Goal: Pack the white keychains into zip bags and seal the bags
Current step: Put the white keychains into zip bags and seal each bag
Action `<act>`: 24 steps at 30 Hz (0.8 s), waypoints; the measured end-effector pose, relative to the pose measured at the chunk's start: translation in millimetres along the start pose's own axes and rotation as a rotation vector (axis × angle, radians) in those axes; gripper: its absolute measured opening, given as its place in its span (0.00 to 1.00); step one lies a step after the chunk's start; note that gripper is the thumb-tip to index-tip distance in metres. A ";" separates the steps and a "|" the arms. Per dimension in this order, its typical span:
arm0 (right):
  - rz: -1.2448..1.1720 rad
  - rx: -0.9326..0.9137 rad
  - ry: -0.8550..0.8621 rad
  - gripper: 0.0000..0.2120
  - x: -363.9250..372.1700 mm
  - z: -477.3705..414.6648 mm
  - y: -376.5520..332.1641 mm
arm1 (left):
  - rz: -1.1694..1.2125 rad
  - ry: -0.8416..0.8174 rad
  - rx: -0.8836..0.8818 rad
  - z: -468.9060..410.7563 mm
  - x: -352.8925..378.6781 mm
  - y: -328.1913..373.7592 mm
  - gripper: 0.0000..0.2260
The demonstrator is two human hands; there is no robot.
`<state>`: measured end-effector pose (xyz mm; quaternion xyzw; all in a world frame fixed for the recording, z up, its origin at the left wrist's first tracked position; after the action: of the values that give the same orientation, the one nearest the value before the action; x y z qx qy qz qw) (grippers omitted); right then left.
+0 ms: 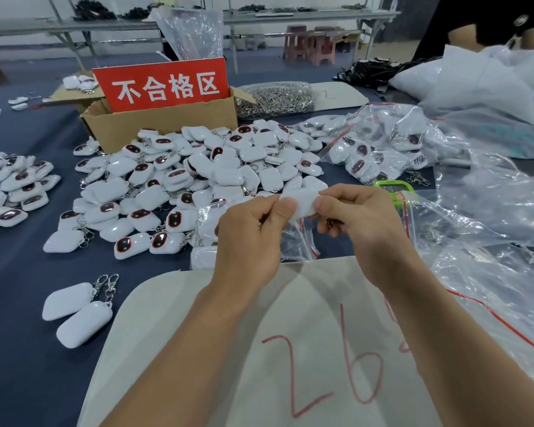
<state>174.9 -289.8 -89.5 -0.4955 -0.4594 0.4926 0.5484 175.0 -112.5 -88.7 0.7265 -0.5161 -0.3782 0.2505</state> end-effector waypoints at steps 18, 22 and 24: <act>-0.020 0.020 -0.145 0.12 14.4 0.5 3.8 | -0.033 0.056 -0.004 0.6 -5.3 14.4 0.11; -0.004 0.017 0.146 0.13 -15.8 -5.9 6.0 | -0.078 0.135 -0.038 3.9 -11.6 11.6 0.13; 0.055 0.037 0.310 0.14 -37.0 -7.8 8.1 | -0.283 0.045 -0.082 5.1 -6.0 6.3 0.14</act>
<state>178.5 -327.2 -98.8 -0.5678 -0.3462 0.4333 0.6083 166.3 -109.0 -85.2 0.7894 -0.3870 -0.4142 0.2356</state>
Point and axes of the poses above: each hand's wrist, its own z-axis away from the middle knuckle, its own x-axis out of the palm, y = z × x, the point moved 9 cm from there along -z, towards the middle knuckle, and after that the axes turned 11 degrees about x, right-handed, at the moved point
